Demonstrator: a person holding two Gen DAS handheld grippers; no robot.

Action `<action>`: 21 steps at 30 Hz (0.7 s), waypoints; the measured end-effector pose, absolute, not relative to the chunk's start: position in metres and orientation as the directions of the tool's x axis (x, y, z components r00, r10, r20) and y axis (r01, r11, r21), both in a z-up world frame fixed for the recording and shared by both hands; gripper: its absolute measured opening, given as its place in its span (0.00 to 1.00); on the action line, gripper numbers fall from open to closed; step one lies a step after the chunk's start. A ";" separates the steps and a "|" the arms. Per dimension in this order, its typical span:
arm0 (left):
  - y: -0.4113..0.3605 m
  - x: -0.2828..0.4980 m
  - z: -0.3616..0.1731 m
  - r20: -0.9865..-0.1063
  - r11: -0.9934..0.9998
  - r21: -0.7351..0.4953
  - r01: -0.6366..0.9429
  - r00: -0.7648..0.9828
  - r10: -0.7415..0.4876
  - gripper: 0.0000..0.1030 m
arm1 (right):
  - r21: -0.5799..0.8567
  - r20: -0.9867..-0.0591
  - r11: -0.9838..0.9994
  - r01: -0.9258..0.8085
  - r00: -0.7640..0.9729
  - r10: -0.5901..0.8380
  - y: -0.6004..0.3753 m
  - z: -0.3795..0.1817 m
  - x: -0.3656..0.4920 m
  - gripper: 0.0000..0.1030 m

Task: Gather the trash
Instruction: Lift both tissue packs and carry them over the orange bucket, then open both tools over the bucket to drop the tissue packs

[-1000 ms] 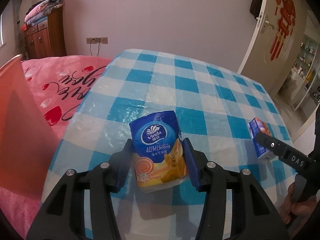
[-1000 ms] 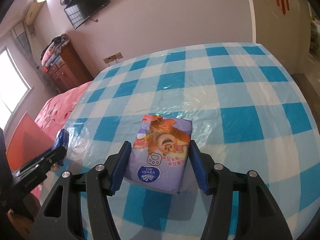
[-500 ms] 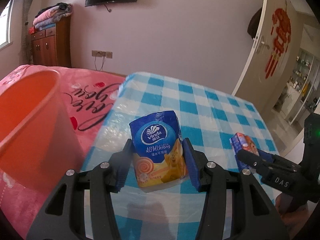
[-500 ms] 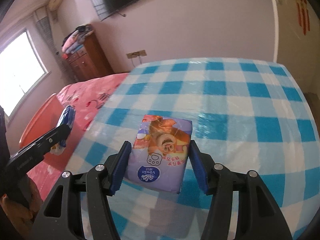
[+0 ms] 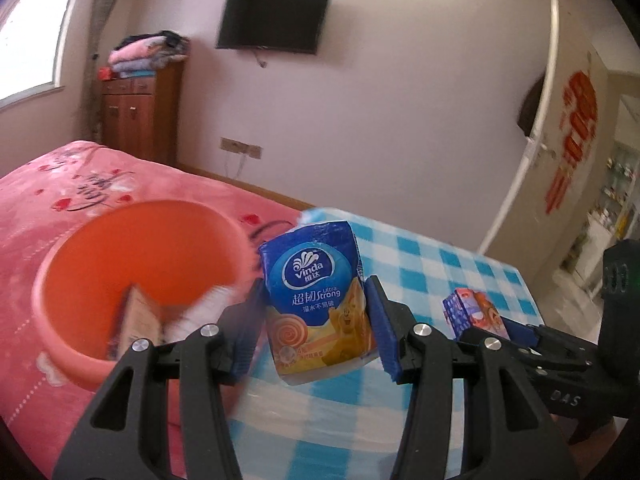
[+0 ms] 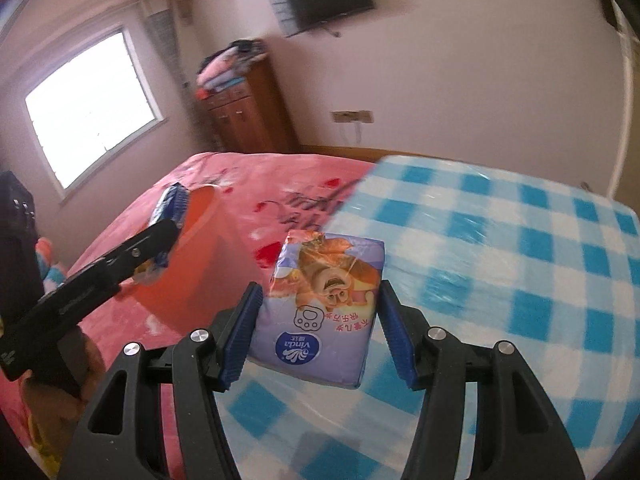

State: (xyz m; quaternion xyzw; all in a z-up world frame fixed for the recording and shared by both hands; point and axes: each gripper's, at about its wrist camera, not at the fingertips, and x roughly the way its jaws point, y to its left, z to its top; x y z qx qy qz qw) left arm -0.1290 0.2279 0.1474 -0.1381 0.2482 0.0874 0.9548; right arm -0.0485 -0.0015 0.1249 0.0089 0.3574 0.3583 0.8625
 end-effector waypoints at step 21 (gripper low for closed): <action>0.358 -0.133 0.116 -0.569 0.823 -0.288 -0.490 0.778 0.264 0.64 | 0.293 -0.582 0.502 -0.814 0.265 0.769 0.194 0.150 -0.026 0.74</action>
